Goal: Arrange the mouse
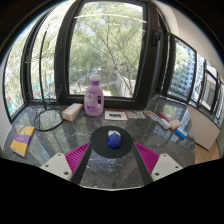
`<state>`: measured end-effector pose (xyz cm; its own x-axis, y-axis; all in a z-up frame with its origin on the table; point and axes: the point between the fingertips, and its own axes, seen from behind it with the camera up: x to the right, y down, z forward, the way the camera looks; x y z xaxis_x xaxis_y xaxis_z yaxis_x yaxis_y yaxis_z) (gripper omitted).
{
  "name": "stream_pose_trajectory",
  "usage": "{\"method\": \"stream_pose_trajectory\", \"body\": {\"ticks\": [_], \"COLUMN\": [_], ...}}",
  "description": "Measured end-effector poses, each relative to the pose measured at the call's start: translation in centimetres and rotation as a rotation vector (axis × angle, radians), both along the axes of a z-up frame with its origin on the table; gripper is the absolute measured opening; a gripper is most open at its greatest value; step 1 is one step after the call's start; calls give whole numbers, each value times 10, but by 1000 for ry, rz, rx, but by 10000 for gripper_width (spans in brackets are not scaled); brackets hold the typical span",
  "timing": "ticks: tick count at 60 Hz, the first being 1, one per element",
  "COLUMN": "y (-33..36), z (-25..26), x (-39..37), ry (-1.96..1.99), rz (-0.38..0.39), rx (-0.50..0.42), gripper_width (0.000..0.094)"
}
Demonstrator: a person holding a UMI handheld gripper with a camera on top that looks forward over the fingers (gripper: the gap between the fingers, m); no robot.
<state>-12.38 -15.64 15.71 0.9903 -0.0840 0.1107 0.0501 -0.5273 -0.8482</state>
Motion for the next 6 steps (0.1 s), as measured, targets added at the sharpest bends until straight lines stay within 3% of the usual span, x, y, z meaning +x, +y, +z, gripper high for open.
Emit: {"method": "stream_pose_trajectory", "body": {"ticks": [6], "y": [-1], "z": [1], "x": [-3], "ry": [5], "rz": [1], "rx": [7], "gripper_width": [851]}}
